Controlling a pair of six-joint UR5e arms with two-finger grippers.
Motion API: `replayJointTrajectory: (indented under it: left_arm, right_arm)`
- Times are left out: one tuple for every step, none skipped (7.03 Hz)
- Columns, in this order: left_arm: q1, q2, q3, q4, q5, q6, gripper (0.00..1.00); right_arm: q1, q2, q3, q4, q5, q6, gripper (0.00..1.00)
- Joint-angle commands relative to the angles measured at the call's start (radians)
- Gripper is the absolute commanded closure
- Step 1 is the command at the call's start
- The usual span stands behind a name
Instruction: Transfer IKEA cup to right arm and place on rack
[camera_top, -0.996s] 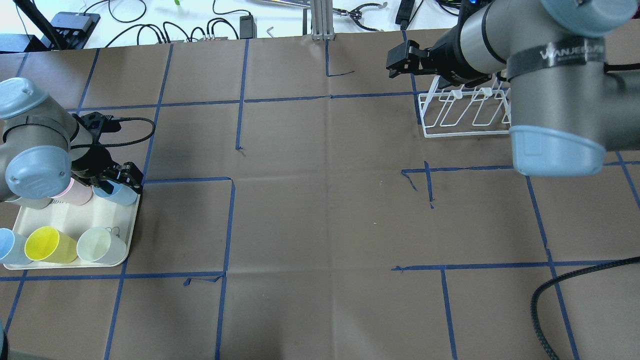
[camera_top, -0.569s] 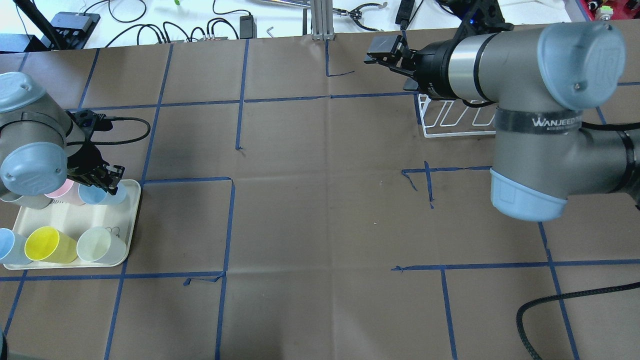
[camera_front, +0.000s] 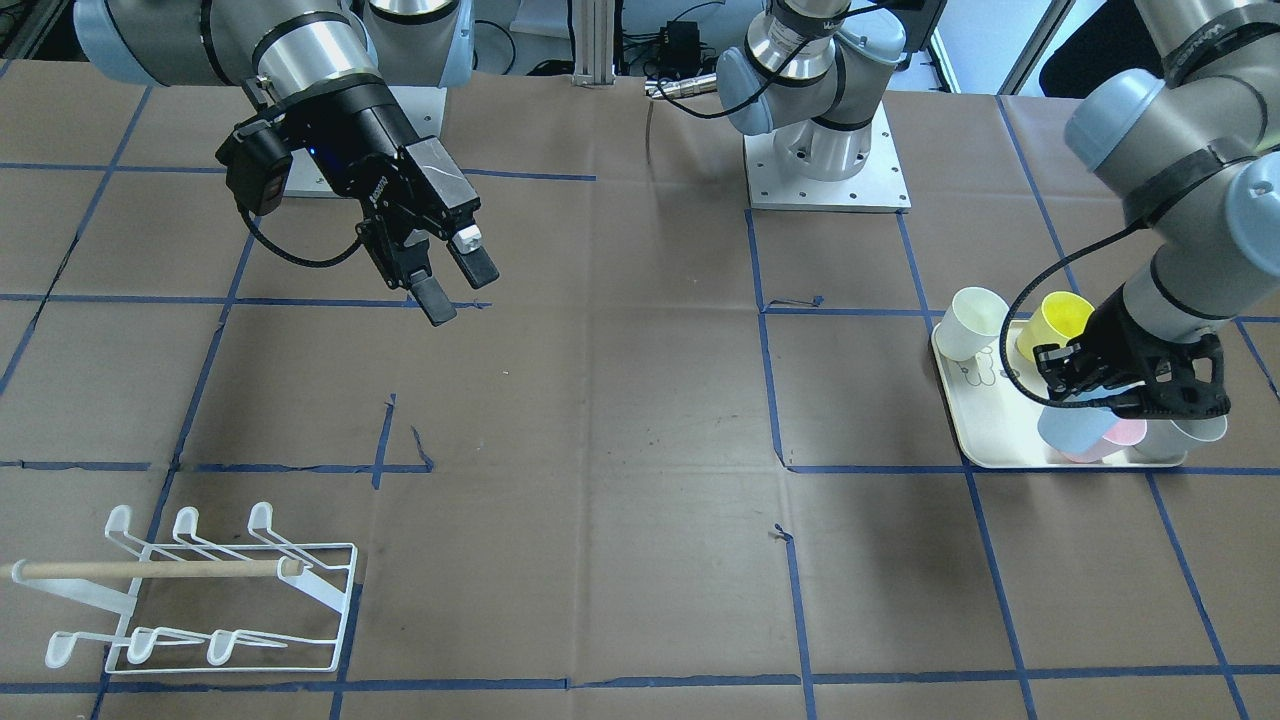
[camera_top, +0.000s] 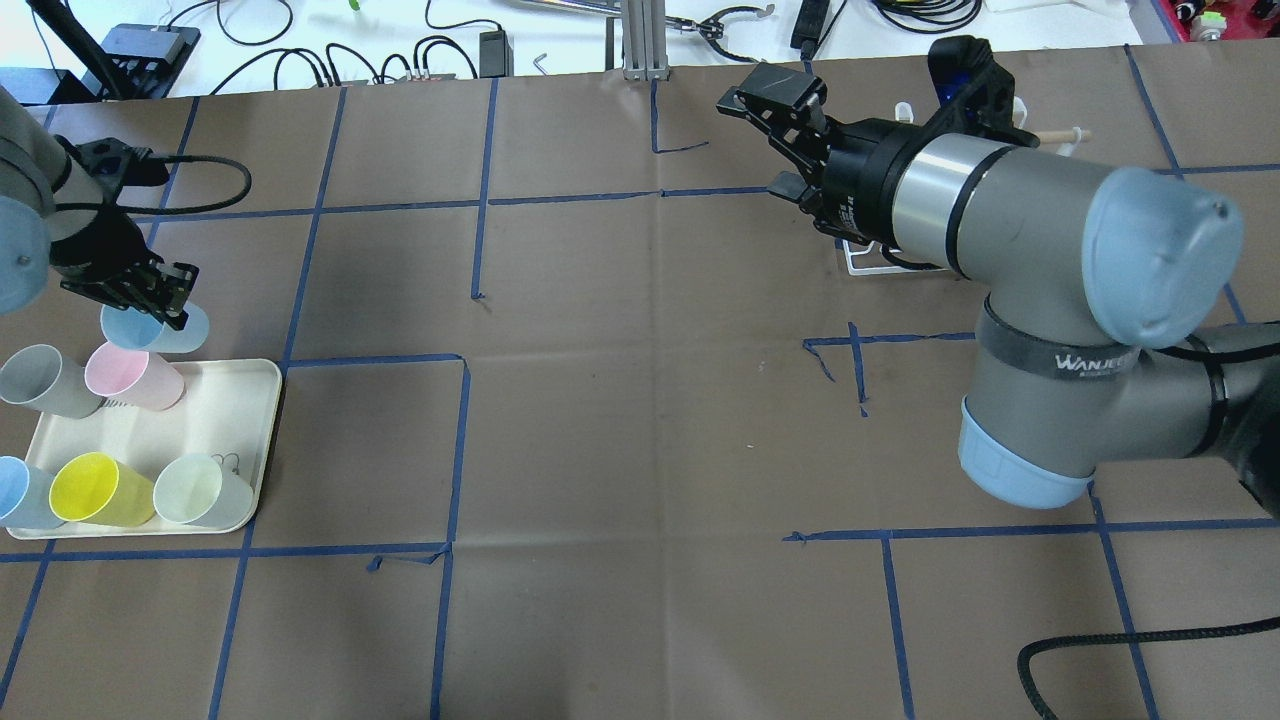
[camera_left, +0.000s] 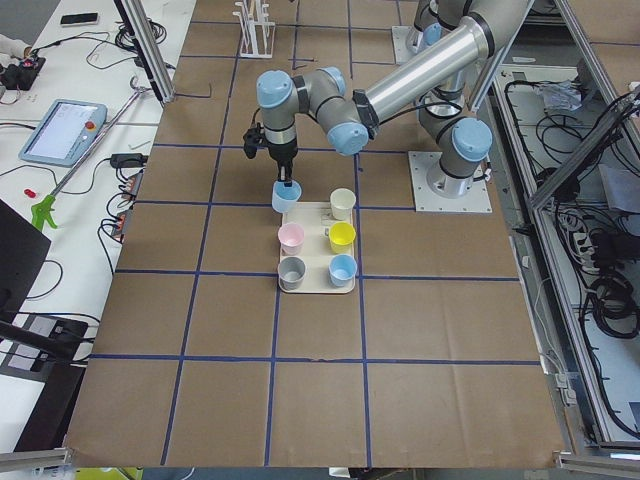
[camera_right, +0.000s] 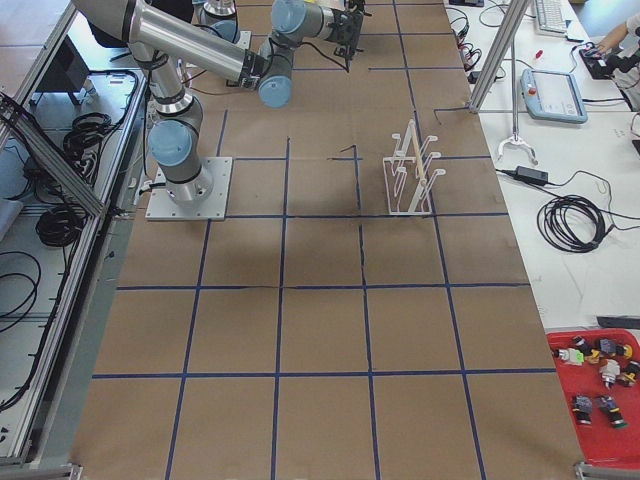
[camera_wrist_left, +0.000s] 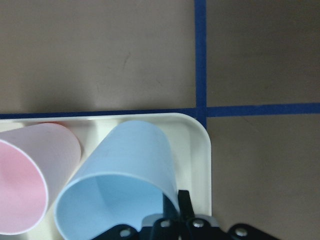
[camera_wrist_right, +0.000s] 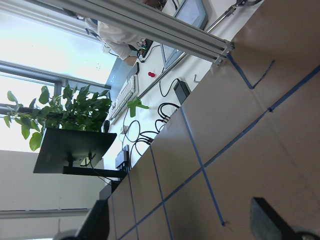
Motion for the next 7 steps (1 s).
replayJointTrajectory:
  left_arm:
    - [-0.028,0.010,0.168,-0.261,-0.101,-0.092,1.00]
    - [-0.096,0.013,0.222,-0.311,-0.133,-0.186,1.00]
    - [-0.182,0.013,0.247,-0.312,-0.139,-0.290,1.00]
    - [-0.245,0.011,0.250,-0.307,-0.151,-0.368,1.00]
    - [-0.278,0.019,0.249,-0.298,-0.228,-0.419,1.00]
    - [-0.298,0.037,0.249,-0.264,-0.324,-0.420,1.00]
    - [-0.306,0.065,0.220,-0.190,-0.427,-0.406,1.00]
  right_arm:
    - [0.000,-0.002,0.069,-0.242,0.001,0.228,0.00]
    - [0.000,-0.004,0.069,-0.251,0.003,0.260,0.00]
    - [0.000,-0.004,0.069,-0.251,0.003,0.261,0.00]
    - [0.000,-0.002,0.069,-0.251,0.003,0.261,0.00]
    - [0.000,-0.001,0.069,-0.249,0.004,0.261,0.00]
    - [0.000,-0.001,0.069,-0.249,0.004,0.261,0.00]
    - [0.000,0.001,0.069,-0.251,0.004,0.261,0.00]
